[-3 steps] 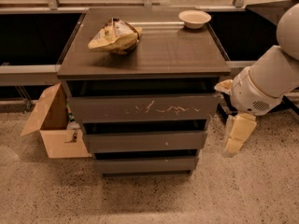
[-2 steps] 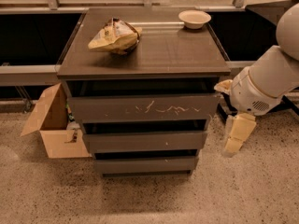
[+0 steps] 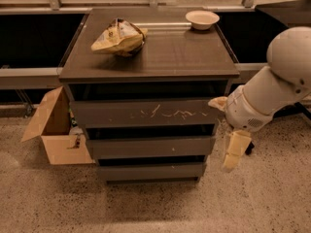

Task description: Open bottom drawer

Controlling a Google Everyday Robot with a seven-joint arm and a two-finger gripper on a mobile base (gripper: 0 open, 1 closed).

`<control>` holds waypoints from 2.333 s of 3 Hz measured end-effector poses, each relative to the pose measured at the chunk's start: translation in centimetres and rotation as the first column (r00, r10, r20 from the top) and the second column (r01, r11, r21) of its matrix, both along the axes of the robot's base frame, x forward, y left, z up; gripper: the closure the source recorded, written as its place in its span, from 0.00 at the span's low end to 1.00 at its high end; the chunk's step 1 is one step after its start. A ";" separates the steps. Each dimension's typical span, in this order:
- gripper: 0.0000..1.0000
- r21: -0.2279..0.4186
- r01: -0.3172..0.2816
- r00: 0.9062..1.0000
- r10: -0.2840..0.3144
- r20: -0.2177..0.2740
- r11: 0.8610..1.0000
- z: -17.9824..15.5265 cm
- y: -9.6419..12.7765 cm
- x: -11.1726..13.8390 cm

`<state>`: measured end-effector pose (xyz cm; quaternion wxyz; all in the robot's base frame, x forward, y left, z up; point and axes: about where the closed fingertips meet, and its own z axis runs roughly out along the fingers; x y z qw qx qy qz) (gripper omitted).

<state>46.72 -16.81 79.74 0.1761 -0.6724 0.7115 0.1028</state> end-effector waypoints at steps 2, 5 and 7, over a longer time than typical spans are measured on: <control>0.00 0.085 -0.103 0.995 0.101 0.025 0.991 -6.9 2.5 0.5; 0.00 0.138 -0.194 0.981 0.194 0.012 0.971 -11.9 4.2 0.3; 0.00 0.095 -0.215 0.975 0.220 -0.041 0.972 -19.2 4.7 0.9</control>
Offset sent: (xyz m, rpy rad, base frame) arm 0.0061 0.0383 -0.1080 0.1479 -0.0219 0.1402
